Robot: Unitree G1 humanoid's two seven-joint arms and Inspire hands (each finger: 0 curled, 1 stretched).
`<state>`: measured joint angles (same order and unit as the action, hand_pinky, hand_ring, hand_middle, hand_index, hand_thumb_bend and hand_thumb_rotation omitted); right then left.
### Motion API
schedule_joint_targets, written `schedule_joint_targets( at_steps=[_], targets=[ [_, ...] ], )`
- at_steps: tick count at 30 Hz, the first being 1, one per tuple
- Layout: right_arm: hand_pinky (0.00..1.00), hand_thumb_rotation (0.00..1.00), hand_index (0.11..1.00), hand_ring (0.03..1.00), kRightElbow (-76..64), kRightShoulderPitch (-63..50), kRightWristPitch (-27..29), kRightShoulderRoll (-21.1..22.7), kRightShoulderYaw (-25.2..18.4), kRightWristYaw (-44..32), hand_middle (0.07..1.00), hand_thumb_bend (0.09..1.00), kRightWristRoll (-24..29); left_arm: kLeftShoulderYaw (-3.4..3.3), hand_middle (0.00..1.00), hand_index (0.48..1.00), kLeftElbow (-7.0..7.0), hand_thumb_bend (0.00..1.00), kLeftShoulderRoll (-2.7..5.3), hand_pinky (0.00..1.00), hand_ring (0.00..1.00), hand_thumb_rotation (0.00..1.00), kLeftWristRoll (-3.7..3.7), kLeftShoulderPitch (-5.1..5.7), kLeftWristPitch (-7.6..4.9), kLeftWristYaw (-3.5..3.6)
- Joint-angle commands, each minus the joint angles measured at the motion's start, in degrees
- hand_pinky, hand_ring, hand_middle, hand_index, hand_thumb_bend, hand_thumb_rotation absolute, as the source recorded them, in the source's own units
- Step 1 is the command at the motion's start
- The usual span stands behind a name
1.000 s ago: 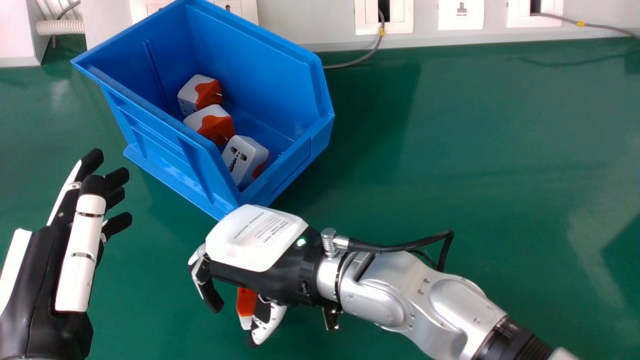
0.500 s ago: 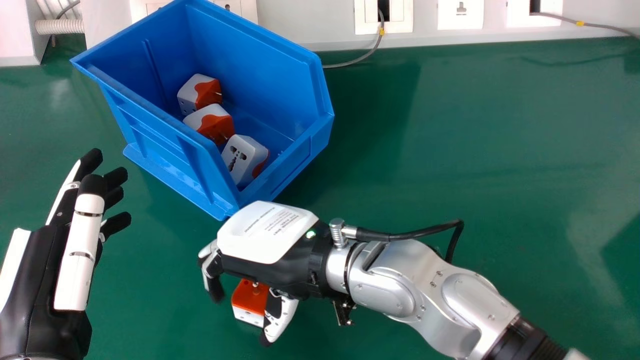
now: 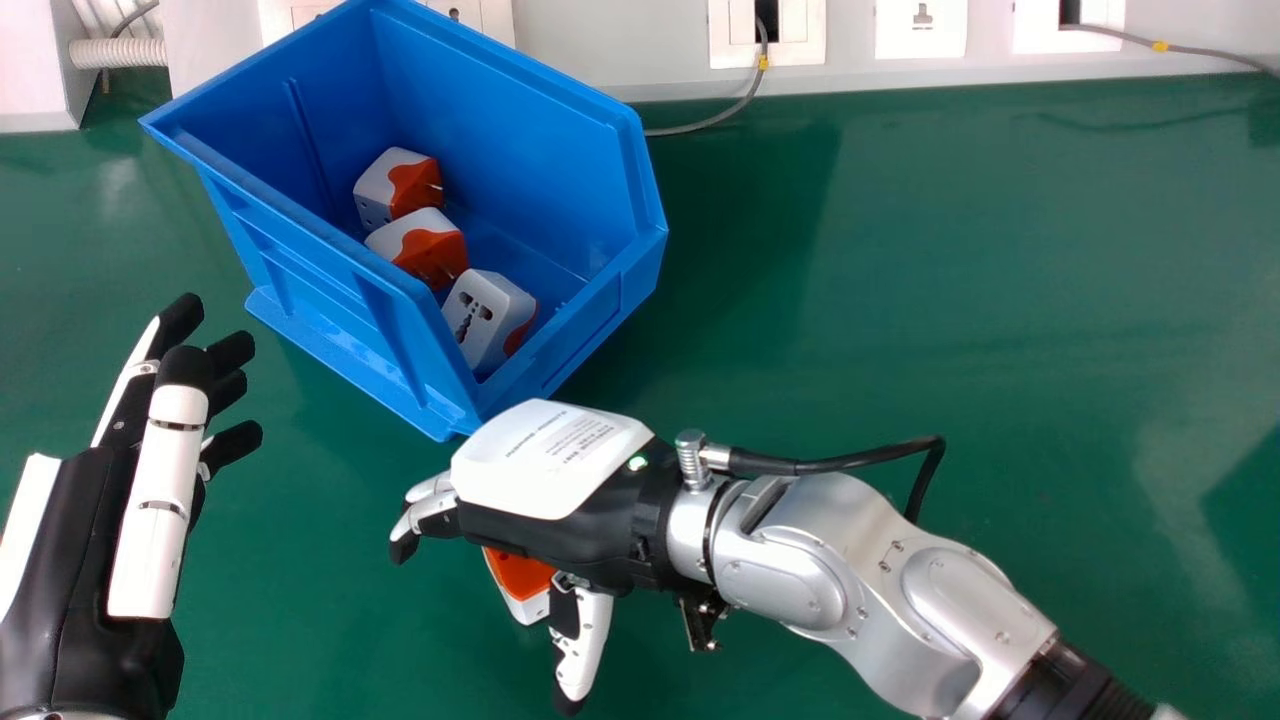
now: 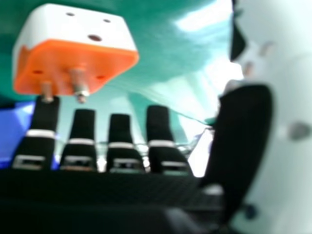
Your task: Pick all objects and put in blue box
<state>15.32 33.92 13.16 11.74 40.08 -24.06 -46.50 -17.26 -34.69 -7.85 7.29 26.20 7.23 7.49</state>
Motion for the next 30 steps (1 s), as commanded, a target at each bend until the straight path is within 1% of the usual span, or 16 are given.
schedule_joint_targets(
  at_steps=[1, 4, 8, 12, 15, 20, 23, 26, 30],
  targets=[
    [0.77, 0.07, 0.831, 0.893, -1.14, -0.44, 0.51, 0.03, -0.68, -0.38, 0.913, 0.867, 1.41, -0.58, 0.9, 0.947, -0.79, 0.51, -0.55, 0.85, 0.91, 0.99, 0.2, 0.02, -0.2, 0.0],
    [0.79, 0.08, 0.843, 0.904, -1.16, -0.17, 0.69, 0.22, -0.57, -0.55, 0.923, 0.878, 1.59, -0.64, 0.9, 0.948, -1.04, 0.51, -0.49, 0.85, 0.91, 0.99, 0.3, 0.23, -0.2, 0.02],
    [0.8, 0.08, 0.85, 0.91, -2.2, 0.15, 0.63, 0.46, -1.0, -1.16, 0.929, 0.885, 2.08, -0.82, 0.9, 0.949, -0.85, 0.51, -0.57, 0.85, 0.91, 0.99, 0.44, 0.19, -0.24, 0.07],
    [0.81, 0.08, 0.853, 0.914, -2.97, -0.32, 0.83, 1.04, -1.44, -0.8, 0.931, 0.887, 2.1, -0.6, 0.9, 0.949, -0.8, 0.51, -0.54, 0.85, 0.91, 0.99, 0.24, -0.05, -0.19, -0.03],
    [0.81, 0.08, 0.852, 0.915, -2.95, -0.43, 1.21, 1.54, -1.5, -0.24, 0.93, 0.89, 1.91, -0.49, 0.9, 0.949, -0.91, 0.51, -0.52, 0.85, 0.91, 0.99, 0.24, -0.15, -0.05, -0.07],
    [0.81, 0.07, 0.845, 0.914, -3.55, -0.18, 1.26, 2.15, -2.21, -0.99, 0.925, 0.892, 2.44, -0.67, 0.9, 0.95, -1.34, 0.5, -0.57, 0.85, 0.91, 1.0, 0.35, 0.13, 0.29, -0.02],
    [0.81, 0.07, 0.843, 0.914, -4.19, -0.1, 0.91, 2.32, -2.77, -2.02, 0.923, 0.893, 2.79, -0.75, 0.9, 0.95, -1.24, 0.49, -0.75, 0.85, 0.91, 1.0, 0.37, -0.21, 0.6, 0.02],
    [0.82, 0.06, 0.844, 0.916, -4.29, 0.03, 1.17, 2.24, -3.15, -2.1, 0.924, 0.89, 2.82, -0.72, 0.9, 0.949, -1.21, 0.49, -0.95, 0.85, 0.91, 1.0, 0.2, -0.55, 0.89, 0.05],
    [0.83, 0.05, 0.845, 0.916, -4.15, 0.14, 1.78, 2.26, -3.42, -1.12, 0.926, 0.888, 2.36, -0.81, 0.9, 0.949, -1.14, 0.48, -1.17, 0.85, 0.91, 1.0, 0.25, -0.71, 0.93, 0.17]
  ],
)
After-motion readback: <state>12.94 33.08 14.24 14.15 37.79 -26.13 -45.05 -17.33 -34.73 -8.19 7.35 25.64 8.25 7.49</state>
